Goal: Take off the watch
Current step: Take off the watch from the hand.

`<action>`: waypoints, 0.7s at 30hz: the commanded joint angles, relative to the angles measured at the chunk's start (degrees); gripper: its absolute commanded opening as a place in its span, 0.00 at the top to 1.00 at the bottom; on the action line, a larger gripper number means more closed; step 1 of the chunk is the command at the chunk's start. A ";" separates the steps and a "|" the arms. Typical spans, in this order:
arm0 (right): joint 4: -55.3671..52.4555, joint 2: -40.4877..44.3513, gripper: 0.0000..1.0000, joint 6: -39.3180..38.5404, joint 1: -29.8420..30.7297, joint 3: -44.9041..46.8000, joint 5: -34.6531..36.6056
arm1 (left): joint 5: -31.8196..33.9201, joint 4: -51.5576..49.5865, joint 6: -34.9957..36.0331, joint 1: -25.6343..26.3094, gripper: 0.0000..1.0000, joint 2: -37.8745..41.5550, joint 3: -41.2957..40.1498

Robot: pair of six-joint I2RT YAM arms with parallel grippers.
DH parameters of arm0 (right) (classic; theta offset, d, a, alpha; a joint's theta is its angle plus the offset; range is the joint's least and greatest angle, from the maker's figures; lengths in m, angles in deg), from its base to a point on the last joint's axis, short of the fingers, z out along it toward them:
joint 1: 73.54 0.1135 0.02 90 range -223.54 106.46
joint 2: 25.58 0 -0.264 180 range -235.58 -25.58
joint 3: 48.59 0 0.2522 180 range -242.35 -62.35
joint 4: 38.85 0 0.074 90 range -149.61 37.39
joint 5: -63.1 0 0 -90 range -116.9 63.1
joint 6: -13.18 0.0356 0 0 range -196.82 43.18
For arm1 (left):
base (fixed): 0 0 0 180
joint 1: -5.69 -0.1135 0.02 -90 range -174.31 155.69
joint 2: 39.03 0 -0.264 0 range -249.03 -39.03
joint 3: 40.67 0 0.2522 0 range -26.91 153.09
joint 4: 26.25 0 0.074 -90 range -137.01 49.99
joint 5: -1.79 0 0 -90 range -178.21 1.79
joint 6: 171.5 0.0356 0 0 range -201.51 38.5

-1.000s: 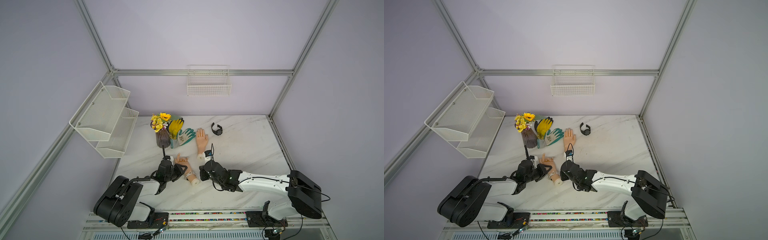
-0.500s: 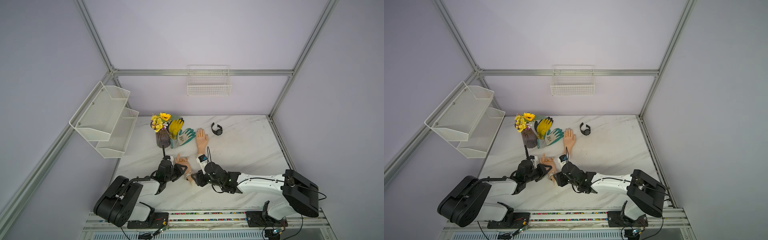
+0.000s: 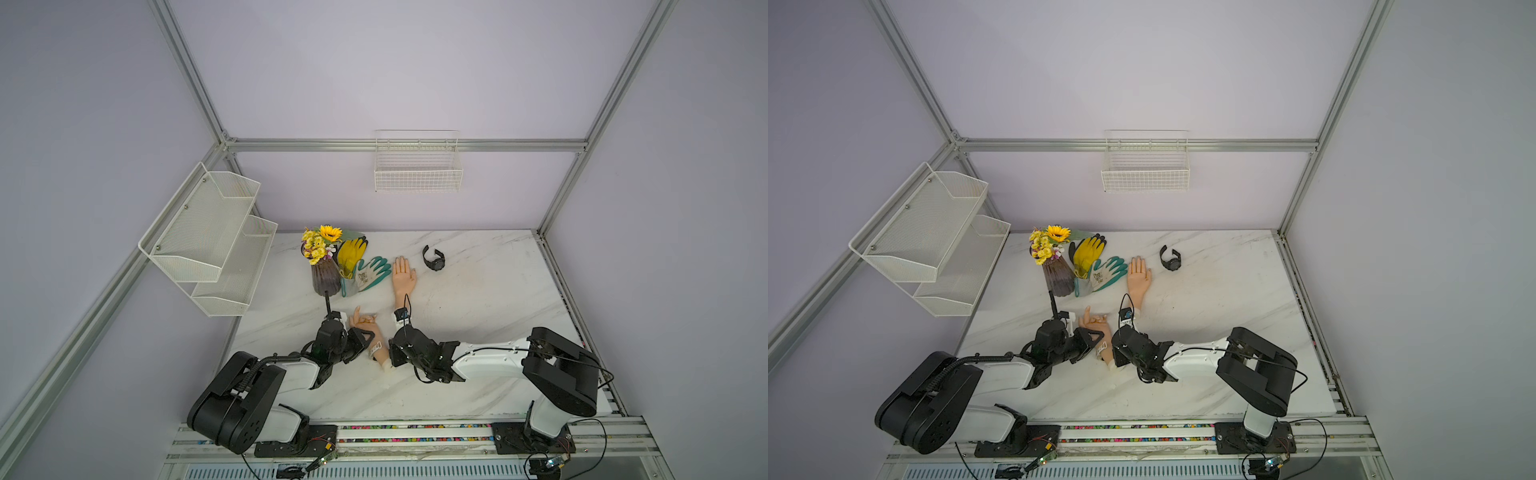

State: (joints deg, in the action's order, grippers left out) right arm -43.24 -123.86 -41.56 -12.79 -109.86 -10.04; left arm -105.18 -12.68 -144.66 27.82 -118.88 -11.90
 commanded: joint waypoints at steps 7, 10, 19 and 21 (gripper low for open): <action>-10.32 1.56 1.00 10.23 -0.12 0.54 14.75 | 7.13 -12.51 5.85 -0.86 1.00 -1.73 -1.51; -17.21 1.91 1.00 15.92 -0.11 -0.44 20.26 | 7.04 -12.32 5.94 -0.86 1.00 -1.58 -1.54; -30.17 5.30 1.00 27.11 -1.09 -0.44 28.18 | 7.31 -12.52 6.20 -0.99 1.00 0.55 -2.00; -30.64 6.66 1.00 28.32 -1.57 0.15 28.28 | 7.47 -12.69 6.29 -0.95 1.00 0.74 -1.99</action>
State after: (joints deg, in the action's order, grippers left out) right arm -63.44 -119.64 -16.92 -11.59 -111.17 7.21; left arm -104.22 -14.91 -144.66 27.86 -117.61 -11.38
